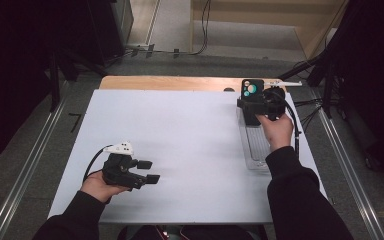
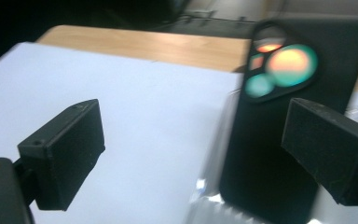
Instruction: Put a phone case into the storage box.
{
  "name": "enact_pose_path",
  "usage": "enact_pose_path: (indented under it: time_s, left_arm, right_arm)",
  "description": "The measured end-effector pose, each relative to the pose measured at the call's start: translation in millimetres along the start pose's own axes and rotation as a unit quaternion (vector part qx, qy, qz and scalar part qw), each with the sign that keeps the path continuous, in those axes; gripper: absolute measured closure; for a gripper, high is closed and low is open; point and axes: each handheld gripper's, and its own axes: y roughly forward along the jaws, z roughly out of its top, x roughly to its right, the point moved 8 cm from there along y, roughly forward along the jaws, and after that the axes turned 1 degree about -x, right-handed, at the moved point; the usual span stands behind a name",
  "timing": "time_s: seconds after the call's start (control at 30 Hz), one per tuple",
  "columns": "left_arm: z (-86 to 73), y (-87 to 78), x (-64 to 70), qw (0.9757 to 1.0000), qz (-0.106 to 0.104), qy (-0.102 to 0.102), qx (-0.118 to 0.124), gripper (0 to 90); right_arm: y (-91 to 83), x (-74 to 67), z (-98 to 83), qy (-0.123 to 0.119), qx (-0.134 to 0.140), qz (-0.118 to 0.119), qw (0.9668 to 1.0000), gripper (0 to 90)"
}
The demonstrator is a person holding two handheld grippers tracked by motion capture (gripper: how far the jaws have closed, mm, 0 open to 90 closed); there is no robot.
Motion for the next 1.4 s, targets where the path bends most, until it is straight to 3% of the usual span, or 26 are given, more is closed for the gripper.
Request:
enact_pose_path:
  time_s: [0.1, 0.17, 0.33, 0.47, 0.73, 1.07, 1.4]
  left_arm:
    - [0.7, 0.9, -0.7, 1.0, 0.001, 0.002, -0.002, 33.5]
    - [1.2, 1.8, -0.7, 1.0, 0.001, 0.002, -0.002, 33.5]
    - [0.7, 2.4, -2.8, 1.0, 0.007, -0.004, -0.004, 33.5]
    - [0.9, 1.6, -5.3, 0.9999, 0.013, -0.008, -0.001, 33.5]
    - [-1.4, -0.1, -6.0, 0.9998, 0.02, -0.01, 0.001, 33.5]
    - [-5.8, -6.2, -2.1, 0.9996, 0.027, -0.009, 0.006, 33.4]
    - [-9.5, -11.2, -1.7, 0.9991, 0.036, -0.017, 0.014, 33.4]
  right_arm:
    - [-8.4, -15.6, -8.5, -0.011, -0.003, 0.024, 0.9996, 6.2]
    - [-15.0, -26.5, -14.8, -0.02, -0.008, 0.039, 0.999, 12.3]
    - [-26.3, -44.4, -32.0, -0.037, -0.019, 0.075, 0.9963, 12.6]
    - [-33.4, -58.0, -48.1, -0.05, -0.035, 0.117, 0.9912, 17.2]
    - [-46.8, -77.5, -77.4, -0.088, -0.057, 0.158, 0.9819, 23.2]
    - [-65.4, -89.4, -112.9, -0.124, -0.089, 0.182, 0.9714, 26.4]
    - [-77.2, -88.2, -138.3, -0.145, -0.098, 0.189, 0.9663, 26.5]
